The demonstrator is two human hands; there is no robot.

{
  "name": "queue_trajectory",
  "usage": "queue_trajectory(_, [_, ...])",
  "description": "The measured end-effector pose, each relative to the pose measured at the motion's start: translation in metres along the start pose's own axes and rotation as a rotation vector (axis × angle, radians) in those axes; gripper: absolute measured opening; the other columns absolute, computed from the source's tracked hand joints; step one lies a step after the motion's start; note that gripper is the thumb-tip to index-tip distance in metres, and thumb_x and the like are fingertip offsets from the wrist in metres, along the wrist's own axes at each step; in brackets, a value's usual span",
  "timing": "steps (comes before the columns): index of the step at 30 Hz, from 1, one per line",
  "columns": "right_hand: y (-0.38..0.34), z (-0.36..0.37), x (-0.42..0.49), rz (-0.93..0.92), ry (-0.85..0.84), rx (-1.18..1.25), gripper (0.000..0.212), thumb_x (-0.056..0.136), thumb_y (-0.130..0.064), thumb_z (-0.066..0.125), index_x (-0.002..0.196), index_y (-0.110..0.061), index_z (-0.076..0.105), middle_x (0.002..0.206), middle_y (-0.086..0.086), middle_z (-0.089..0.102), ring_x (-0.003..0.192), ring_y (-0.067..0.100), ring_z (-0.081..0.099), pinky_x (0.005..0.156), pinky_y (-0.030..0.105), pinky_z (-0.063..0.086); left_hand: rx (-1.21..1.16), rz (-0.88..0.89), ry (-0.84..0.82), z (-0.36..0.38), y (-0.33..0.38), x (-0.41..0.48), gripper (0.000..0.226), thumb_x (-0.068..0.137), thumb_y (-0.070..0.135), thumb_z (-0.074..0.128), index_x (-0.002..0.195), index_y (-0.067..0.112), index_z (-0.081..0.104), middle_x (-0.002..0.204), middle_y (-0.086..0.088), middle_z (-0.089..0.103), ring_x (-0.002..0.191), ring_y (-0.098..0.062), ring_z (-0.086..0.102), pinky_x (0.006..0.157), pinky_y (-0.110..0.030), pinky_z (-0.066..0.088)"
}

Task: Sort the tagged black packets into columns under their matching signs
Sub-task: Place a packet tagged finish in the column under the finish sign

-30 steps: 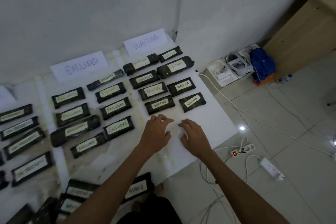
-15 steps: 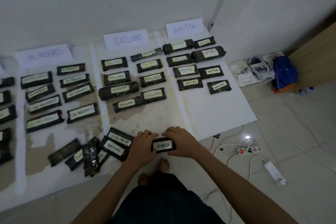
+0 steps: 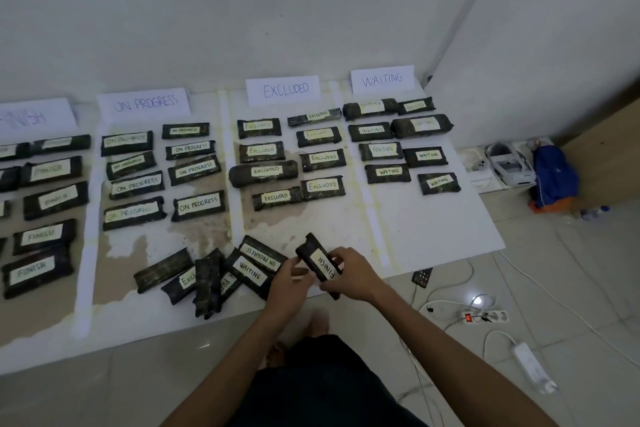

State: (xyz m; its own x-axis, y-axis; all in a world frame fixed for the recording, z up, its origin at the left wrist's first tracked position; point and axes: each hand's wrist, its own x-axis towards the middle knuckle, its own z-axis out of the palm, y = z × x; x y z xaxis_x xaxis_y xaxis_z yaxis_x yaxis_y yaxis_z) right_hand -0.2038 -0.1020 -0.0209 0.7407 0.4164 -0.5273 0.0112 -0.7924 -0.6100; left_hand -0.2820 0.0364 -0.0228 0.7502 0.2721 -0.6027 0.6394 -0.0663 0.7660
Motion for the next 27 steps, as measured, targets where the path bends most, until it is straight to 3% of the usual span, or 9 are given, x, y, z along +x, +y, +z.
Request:
queue_trajectory(4, [-0.018, 0.009, -0.005, -0.006, -0.051, 0.185, 0.049, 0.067, -0.029, 0.082, 0.107, -0.022, 0.054, 0.099, 0.002, 0.061, 0.081, 0.017, 0.063, 0.063, 0.024, 0.052, -0.040, 0.060, -0.022, -0.017, 0.001, -0.005, 0.033, 0.094, 0.008, 0.047, 0.126, 0.016, 0.050, 0.107, -0.005, 0.061, 0.095, -0.021, 0.060, 0.081, -0.037, 0.052])
queue_trajectory(7, [-0.027, 0.009, -0.001, 0.035, -0.044, 0.287, 0.044, 0.078, -0.027, 0.075, 0.115, -0.019, 0.053, 0.094, 0.003, 0.064, 0.082, 0.020, 0.065, 0.069, 0.033, 0.055, -0.023, 0.099, -0.026, -0.032, 0.001, -0.007, 0.035, 0.095, 0.002, 0.039, 0.124, 0.018, 0.051, 0.111, -0.005, 0.060, 0.104, -0.023, 0.058, 0.083, -0.033, 0.049])
queue_trajectory(10, [-0.044, 0.004, 0.007, 0.026, -0.066, 0.412, 0.044, 0.084, -0.023, 0.068, 0.124, -0.020, 0.048, 0.096, 0.001, 0.065, 0.084, 0.021, 0.068, 0.067, 0.030, 0.055, 0.020, 0.139, -0.032, -0.048, 0.000, -0.006, 0.036, 0.096, 0.000, 0.035, 0.125, 0.014, 0.050, 0.108, -0.005, 0.059, 0.103, -0.020, 0.057, 0.078, -0.025, 0.047])
queue_trajectory(13, [-0.062, 0.006, 0.018, -0.028, -0.099, 0.421, 0.033, 0.087, -0.016, 0.063, 0.119, -0.017, 0.054, 0.100, 0.007, 0.066, 0.080, 0.022, 0.069, 0.066, 0.029, 0.057, 0.094, 0.162, -0.014, -0.062, 0.000, -0.002, 0.036, 0.096, 0.002, 0.035, 0.126, 0.015, 0.050, 0.110, -0.005, 0.059, 0.102, -0.021, 0.059, 0.078, -0.029, 0.051])
queue_trajectory(15, [-0.074, 0.010, 0.028, -0.045, -0.112, 0.437, 0.023, 0.087, -0.013, 0.063, 0.110, -0.013, 0.058, 0.101, 0.012, 0.066, 0.079, 0.024, 0.069, 0.067, 0.032, 0.058, 0.168, 0.176, 0.051, -0.073, 0.000, -0.001, 0.036, 0.094, 0.009, 0.043, 0.130, 0.015, 0.048, 0.109, -0.003, 0.055, 0.101, -0.020, 0.057, 0.077, -0.027, 0.051])
queue_trajectory(18, [-0.094, 0.018, 0.045, 0.005, -0.098, 0.527, 0.021, 0.085, -0.011, 0.065, 0.104, -0.006, 0.059, 0.099, 0.017, 0.067, 0.079, 0.029, 0.069, 0.069, 0.040, 0.059, 0.471, 0.290, 0.201, -0.093, -0.007, 0.004, 0.061, 0.083, 0.032, 0.063, 0.137, 0.014, 0.038, 0.114, -0.006, 0.048, 0.104, -0.022, 0.050, 0.083, -0.034, 0.049])
queue_trajectory(20, [-0.109, 0.026, 0.054, 0.039, -0.117, 0.587, 0.020, 0.085, -0.009, 0.066, 0.102, -0.005, 0.058, 0.096, 0.017, 0.068, 0.078, 0.029, 0.070, 0.068, 0.041, 0.059, 0.672, 0.356, 0.277, -0.108, -0.011, 0.007, 0.072, 0.074, 0.044, 0.065, 0.134, 0.012, 0.041, 0.110, -0.009, 0.049, 0.097, -0.025, 0.050, 0.077, -0.035, 0.048])
queue_trajectory(23, [-0.132, 0.041, 0.061, 0.031, -0.181, 0.638, 0.021, 0.085, -0.007, 0.065, 0.104, -0.004, 0.056, 0.094, 0.016, 0.068, 0.077, 0.026, 0.071, 0.063, 0.032, 0.057, 0.791, 0.382, 0.389, -0.130, -0.014, 0.010, 0.072, 0.068, 0.044, 0.065, 0.128, 0.010, 0.048, 0.106, -0.010, 0.053, 0.091, -0.030, 0.053, 0.072, -0.038, 0.047])
queue_trajectory(27, [-0.162, 0.065, 0.065, -0.035, -0.242, 0.574, 0.024, 0.085, -0.010, 0.066, 0.105, -0.004, 0.054, 0.095, 0.014, 0.067, 0.077, 0.023, 0.070, 0.065, 0.031, 0.058, 0.820, 0.349, 0.475, -0.164, -0.023, 0.004, 0.076, 0.067, 0.038, 0.063, 0.134, 0.010, 0.043, 0.110, -0.009, 0.058, 0.095, -0.030, 0.057, 0.074, -0.042, 0.049])
